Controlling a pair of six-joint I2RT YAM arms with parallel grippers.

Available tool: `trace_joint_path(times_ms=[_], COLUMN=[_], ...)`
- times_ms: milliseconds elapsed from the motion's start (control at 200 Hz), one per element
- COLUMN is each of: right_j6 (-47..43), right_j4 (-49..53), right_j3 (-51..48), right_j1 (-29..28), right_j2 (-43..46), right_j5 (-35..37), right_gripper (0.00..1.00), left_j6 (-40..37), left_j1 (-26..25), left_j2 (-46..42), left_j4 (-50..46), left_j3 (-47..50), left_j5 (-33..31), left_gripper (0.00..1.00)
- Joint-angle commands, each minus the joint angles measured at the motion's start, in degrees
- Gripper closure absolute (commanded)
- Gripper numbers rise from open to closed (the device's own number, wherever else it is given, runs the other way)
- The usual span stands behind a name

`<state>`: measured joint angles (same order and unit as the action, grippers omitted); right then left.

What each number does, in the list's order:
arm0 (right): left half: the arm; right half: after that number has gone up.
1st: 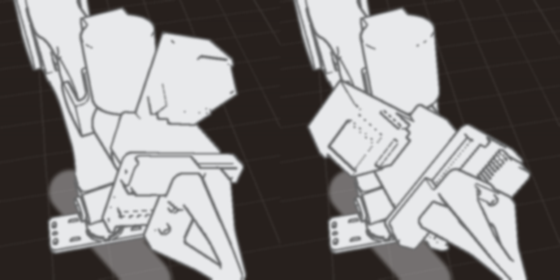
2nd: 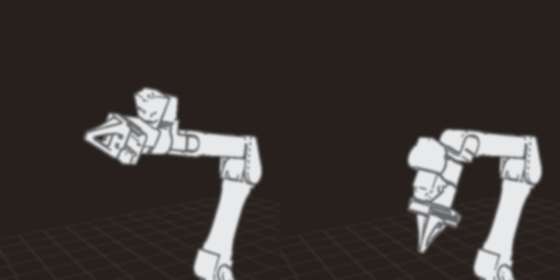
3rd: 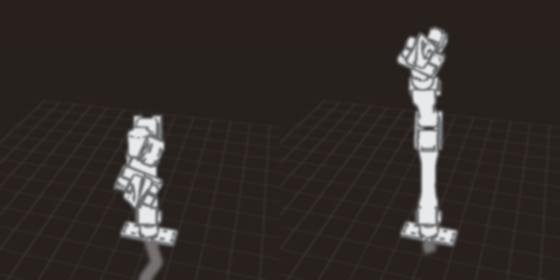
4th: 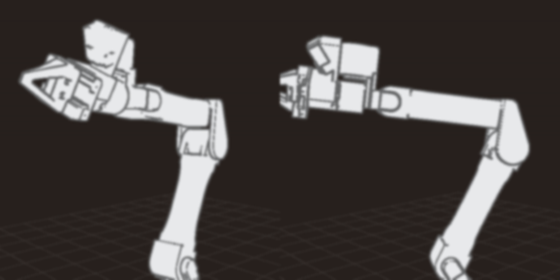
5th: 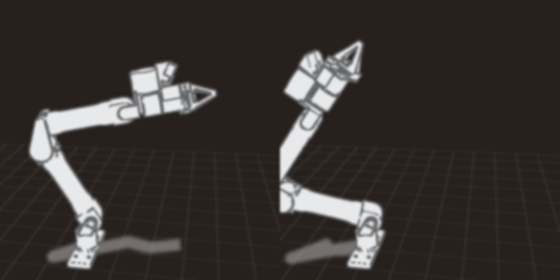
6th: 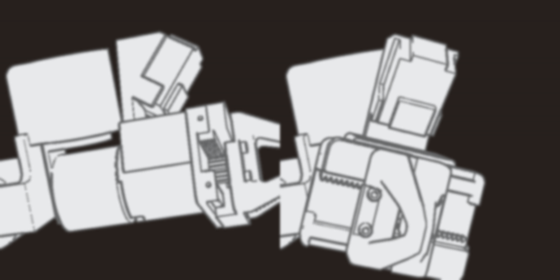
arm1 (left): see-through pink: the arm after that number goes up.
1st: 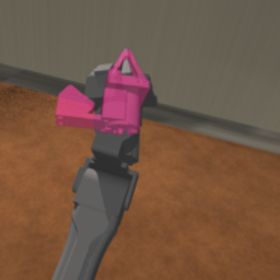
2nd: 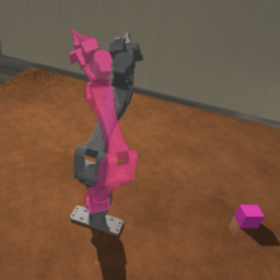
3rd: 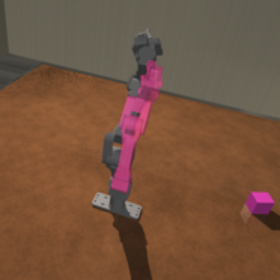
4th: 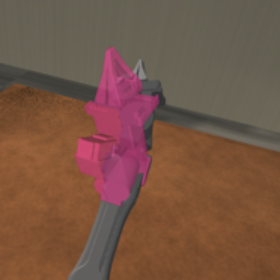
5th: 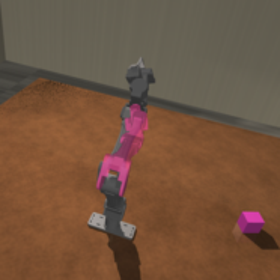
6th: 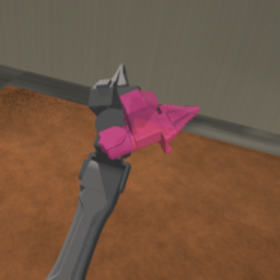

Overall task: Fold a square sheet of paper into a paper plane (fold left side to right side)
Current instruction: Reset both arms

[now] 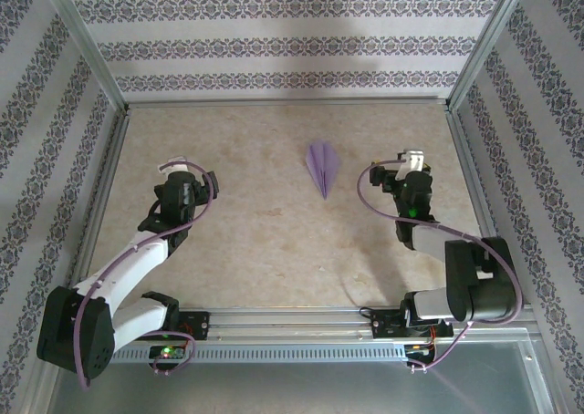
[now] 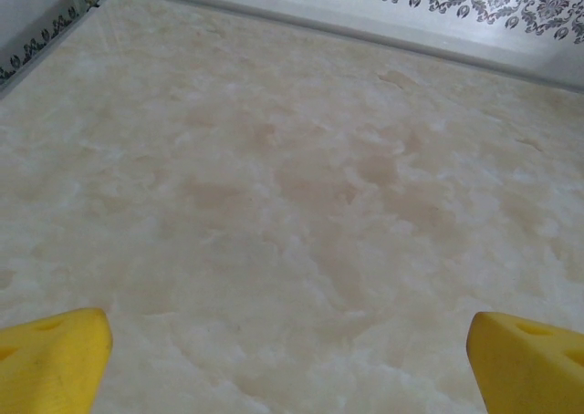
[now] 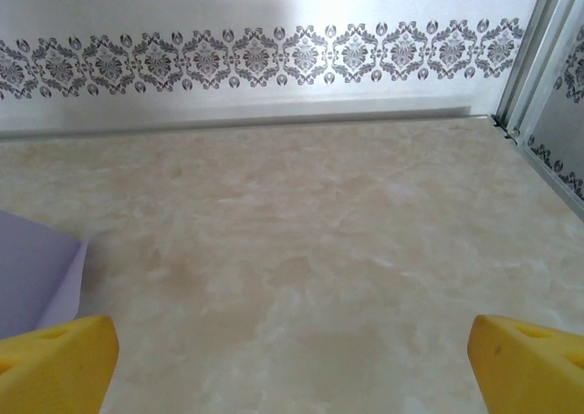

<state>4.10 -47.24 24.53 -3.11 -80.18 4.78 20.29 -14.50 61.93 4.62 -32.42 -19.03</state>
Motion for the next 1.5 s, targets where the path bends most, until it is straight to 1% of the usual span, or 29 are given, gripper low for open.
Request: trace_joint_path(times_ms=[0, 295, 400, 480, 655, 810, 869, 904, 984, 1099, 1224, 1344, 1434, 1494], right_j6=[-0.9, -3.0, -3.3, -3.3, -2.8, -2.8, -2.8, -2.2, -1.6, -0.6, -1.6, -1.2, -3.3, -3.4], right_j4=[-6.8, -13.8, -13.6, -7.7, -2.5, -2.9, -3.7, -2.6, 1.4, 4.3, 14.0, 12.8, 13.8, 12.6], right_j3=[2.2, 2.6, 4.7, 7.8, 11.5, 11.3, 10.4, 10.2, 10.1, 8.7, 7.6, 3.6, 3.3, 2.1], right_j1=[0.2, -1.5, -1.6, -1.5, -1.3, -1.2, -1.1, -1.0, -0.9, -0.2, 0.6, 1.5, 1.5, 1.6], right_j2=[-3.4, -12.0, -14.4, -14.4, -15.5, -15.4, -14.8, -13.8, -9.7, -3.3, 2.6, 6.2, 5.6, 4.8], right_j5=[-2.1, -6.7, -7.9, -8.1, -8.4, -8.8, -8.9, -8.8, -8.7, -7.7, -5.1, -5.7, -4.8, -4.6], right_gripper=[0.02, 0.02, 0.02, 0.02, 0.02, 0.02, 0.02, 0.02, 0.02, 0.02, 0.02, 0.02, 0.02, 0.02], left_j6=[-3.0, -4.3, -4.5, -4.6, -4.9, -5.1, -5.3, -5.5, -5.9, -6.1, -6.7, -7.3, -7.1, -6.8], left_j1=[0.7, 0.7, 0.7, 0.7, 0.8, 0.8, 0.8, 0.8, 0.8, 0.8, 0.9, 1.2, 1.3, 1.3], left_j2=[-1.2, 0.0, 1.2, 2.3, 4.2, 5.2, 5.5, 5.5, 5.4, 5.0, 4.2, 4.0, 4.5, 5.0], left_j4=[3.2, 4.1, 4.7, 5.0, 5.5, 6.3, 6.3, 6.3, 6.1, 5.9, 5.3, 5.5, 6.1, 6.5], left_j3=[1.1, 2.0, 2.2, 1.9, 1.5, 1.2, 1.1, 1.1, 0.9, 1.1, 1.0, 1.2, 1.4, 1.4], left_j5=[-2.1, -3.9, -4.4, -4.4, -4.7, -4.7, -4.8, -4.8, -5.0, -4.9, -5.0, -5.5, -5.4, -5.3], left_gripper=[0.0, 0.0, 0.0, 0.0, 0.0, 0.0, 0.0, 0.0, 0.0, 0.0, 0.0, 0.0, 0.0, 0.0])
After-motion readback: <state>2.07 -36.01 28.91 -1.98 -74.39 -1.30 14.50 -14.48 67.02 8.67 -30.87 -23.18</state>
